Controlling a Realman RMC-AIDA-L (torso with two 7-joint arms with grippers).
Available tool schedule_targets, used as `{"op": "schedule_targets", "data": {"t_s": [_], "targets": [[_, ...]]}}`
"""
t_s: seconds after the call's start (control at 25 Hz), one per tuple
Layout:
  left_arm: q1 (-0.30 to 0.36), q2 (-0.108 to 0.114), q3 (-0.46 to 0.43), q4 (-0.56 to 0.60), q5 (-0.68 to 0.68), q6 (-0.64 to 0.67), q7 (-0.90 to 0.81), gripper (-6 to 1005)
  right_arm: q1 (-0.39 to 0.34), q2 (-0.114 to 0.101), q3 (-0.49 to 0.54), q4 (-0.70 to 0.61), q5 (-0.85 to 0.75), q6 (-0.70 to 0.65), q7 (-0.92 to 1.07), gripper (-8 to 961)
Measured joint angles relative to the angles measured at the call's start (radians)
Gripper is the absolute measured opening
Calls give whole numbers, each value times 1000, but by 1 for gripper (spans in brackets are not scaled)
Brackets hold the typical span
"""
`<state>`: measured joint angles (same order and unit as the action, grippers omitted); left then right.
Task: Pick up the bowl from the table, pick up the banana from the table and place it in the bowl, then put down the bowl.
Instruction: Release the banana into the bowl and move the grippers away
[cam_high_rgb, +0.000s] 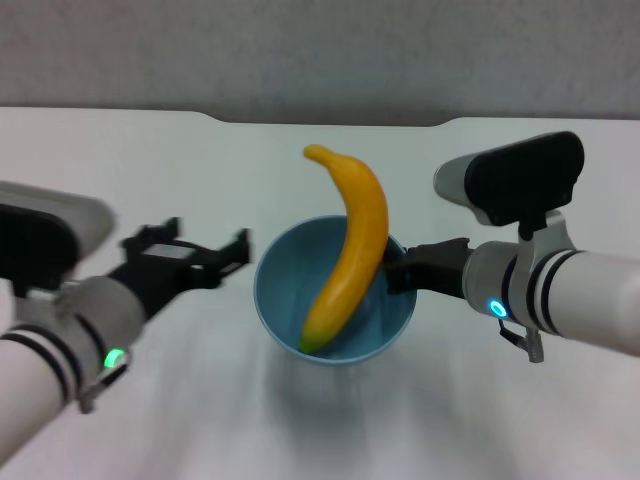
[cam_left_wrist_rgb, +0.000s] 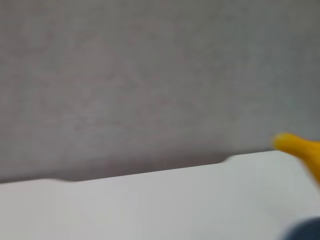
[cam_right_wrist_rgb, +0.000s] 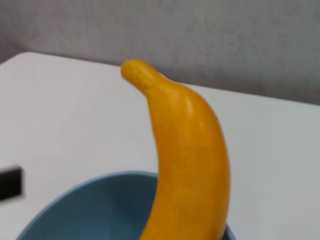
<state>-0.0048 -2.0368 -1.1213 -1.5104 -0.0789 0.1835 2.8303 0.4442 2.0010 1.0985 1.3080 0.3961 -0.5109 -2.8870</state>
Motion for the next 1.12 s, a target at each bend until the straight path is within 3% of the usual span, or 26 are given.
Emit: {"op": "schedule_targets", "data": {"t_s": [0.12,0.36,0.48,1.12], "targets": [[21,0,-59,3,-7,14,-4,902,27,0,48,-29,119,-34,-76,46],[43,0,-113,10,-17,21,-9,901,158,-22,86,-204,293,-103,-115,47],[43,0,-122,17,-18,21,-9,901,185,-12,80,-269,300,-107,-114,48],[43,0,-130,34,-19,20,-9,900,186,4,39,-350,293,-67,-114,51]]}}
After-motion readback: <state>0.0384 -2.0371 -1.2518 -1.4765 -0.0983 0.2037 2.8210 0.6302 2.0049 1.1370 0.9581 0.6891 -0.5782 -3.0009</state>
